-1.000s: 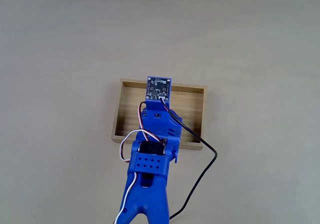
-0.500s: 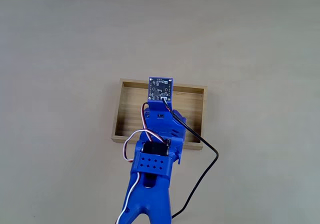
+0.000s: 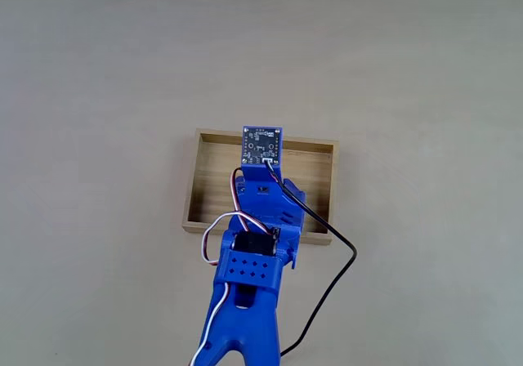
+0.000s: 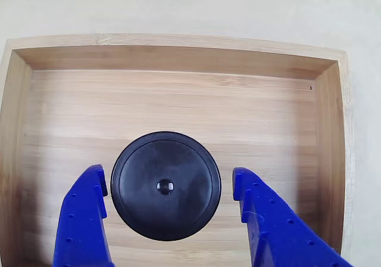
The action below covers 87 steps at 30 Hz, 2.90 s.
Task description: Place the black cylinder in the wooden box then return to rest.
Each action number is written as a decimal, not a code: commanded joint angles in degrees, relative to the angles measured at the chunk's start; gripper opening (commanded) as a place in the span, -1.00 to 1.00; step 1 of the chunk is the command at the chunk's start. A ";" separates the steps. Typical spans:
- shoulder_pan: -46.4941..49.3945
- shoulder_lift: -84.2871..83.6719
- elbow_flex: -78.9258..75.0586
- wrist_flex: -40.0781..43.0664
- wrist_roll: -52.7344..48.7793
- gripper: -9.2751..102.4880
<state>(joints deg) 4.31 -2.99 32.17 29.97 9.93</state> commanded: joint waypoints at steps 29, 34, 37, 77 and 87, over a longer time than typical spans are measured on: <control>-1.49 -54.76 22.24 12.66 -5.36 -0.28; -1.85 -66.88 27.95 20.04 -7.12 -0.29; -2.55 -73.39 31.55 24.52 -8.35 -0.29; -1.93 -93.96 55.55 36.12 -15.91 -0.84; -2.11 -95.71 59.68 42.54 -15.91 -0.84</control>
<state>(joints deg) 2.11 -97.73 90.18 71.72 -6.06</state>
